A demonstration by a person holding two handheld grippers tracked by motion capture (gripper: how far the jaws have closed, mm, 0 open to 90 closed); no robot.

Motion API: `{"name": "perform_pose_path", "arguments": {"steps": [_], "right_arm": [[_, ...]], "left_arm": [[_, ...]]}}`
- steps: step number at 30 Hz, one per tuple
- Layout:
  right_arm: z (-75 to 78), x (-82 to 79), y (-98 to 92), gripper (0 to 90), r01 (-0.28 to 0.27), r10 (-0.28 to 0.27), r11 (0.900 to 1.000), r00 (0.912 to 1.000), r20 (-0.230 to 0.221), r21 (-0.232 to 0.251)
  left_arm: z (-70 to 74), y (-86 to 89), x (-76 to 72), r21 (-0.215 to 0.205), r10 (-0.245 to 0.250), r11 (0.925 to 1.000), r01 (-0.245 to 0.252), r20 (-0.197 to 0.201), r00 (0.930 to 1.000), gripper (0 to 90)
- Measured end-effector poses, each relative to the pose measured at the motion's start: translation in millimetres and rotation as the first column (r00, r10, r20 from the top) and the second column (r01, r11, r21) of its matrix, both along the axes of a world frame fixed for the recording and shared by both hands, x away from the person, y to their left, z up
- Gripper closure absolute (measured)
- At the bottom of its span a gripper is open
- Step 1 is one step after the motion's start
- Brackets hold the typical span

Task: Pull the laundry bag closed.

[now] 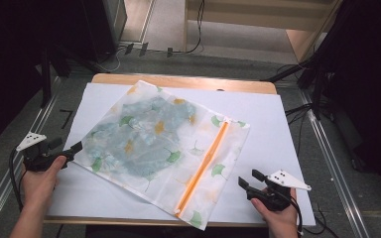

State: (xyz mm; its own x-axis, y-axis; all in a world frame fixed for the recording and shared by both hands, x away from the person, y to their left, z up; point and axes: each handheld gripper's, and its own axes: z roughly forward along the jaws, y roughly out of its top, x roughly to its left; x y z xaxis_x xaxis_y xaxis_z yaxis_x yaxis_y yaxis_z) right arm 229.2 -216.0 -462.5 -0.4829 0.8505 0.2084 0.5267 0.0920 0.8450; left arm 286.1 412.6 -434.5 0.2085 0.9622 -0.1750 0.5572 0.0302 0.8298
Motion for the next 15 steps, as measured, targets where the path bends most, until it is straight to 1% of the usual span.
{"name": "perform_pose_path", "arguments": {"steps": [1,2,3,4,5,6,7,8,9,10,11,12,13,14,15], "right_arm": [[0.0,0.0,0.0,38.5,0.000,0.000,1.000,1.0000,0.000,0.000],[-0.9,1.2,6.2,37.1,0.010,-0.010,1.000,0.9999,-0.007,-0.011],[-1.1,1.8,8.9,36.7,0.018,-0.018,1.000,0.9998,-0.013,-0.016],[-1.1,1.8,8.9,36.7,0.018,-0.018,1.000,0.9998,-0.013,-0.016],[-2.3,4.2,12.7,35.6,0.016,-0.017,0.999,0.9996,-0.021,-0.028],[-3.3,5.3,13.8,35.6,0.018,-0.018,0.999,0.9996,-0.023,-0.034],[-4.5,6.6,14.6,35.5,0.020,-0.021,0.999,0.9992,-0.034,-0.030],[-5.9,8.1,15.3,35.0,0.023,-0.024,1.000,0.9984,-0.052,-0.020],[-7.1,9.2,15.7,35.0,0.028,-0.029,1.000,0.9975,-0.064,-0.014],[-7.1,9.2,15.7,35.0,0.028,-0.029,1.000,0.9975,-0.064,-0.014],[-8.4,11.0,17.1,34.9,0.027,-0.029,0.999,0.9968,-0.075,-0.018],[-8.7,11.6,17.7,34.9,0.030,-0.032,0.999,0.9965,-0.078,-0.023],[-9.4,12.7,18.5,34.8,0.039,-0.041,0.999,0.9957,-0.083,-0.025],[-9.4,12.7,18.5,34.8,0.039,-0.041,0.999,0.9957,-0.083,-0.025],[-10.6,14.4,20.0,34.9,0.049,-0.051,0.999,0.9940,-0.097,-0.023]], "left_arm": [[-2.1,1.2,-0.1,-0.004,-0.007,1.0000,0.007,-0.026,0.9997,21.1],[-5.2,0.5,0.0,-0.012,-0.021,0.9997,0.021,-0.055,0.9983,24.7],[-5.2,0.5,0.0,-0.012,-0.021,0.9997,0.021,-0.055,0.9983,24.9],[-6.7,-1.0,0.5,0.000,-0.020,0.9998,0.020,-0.066,0.9976,24.9],[-10.1,-3.3,1.7,0.025,-0.023,0.9994,0.025,-0.086,0.9961,24.9],[-10.1,-3.3,1.7,0.025,-0.023,0.9994,0.025,-0.086,0.9961,25.1],[-14.5,-5.9,3.7,0.020,-0.046,0.9986,0.049,-0.116,0.9922,25.1],[-16.3,-8.0,4.8,0.032,-0.060,0.9974,0.065,-0.127,0.9901,24.7],[-16.3,-8.0,4.8,0.032,-0.060,0.9974,0.065,-0.127,0.9901,24.5],[-17.7,-10.8,5.9,0.053,-0.071,0.9955,0.079,-0.141,0.9875,24.5],[-18.7,-16.6,7.4,0.086,-0.086,0.9913,0.100,-0.152,0.9846,24.5],[-18.8,-18.4,8.2,0.090,-0.093,0.9900,0.109,-0.160,0.9827,24.6],[-19.1,-19.5,9.0,0.085,-0.102,0.9893,0.119,-0.176,0.9791,24.6],[-19.1,-19.5,9.0,0.085,-0.102,0.9893,0.119,-0.176,0.9791,24.9],[-19.9,-20.4,10.2,0.084,-0.103,0.9891,0.121,-0.191,0.9762,24.9]]}}
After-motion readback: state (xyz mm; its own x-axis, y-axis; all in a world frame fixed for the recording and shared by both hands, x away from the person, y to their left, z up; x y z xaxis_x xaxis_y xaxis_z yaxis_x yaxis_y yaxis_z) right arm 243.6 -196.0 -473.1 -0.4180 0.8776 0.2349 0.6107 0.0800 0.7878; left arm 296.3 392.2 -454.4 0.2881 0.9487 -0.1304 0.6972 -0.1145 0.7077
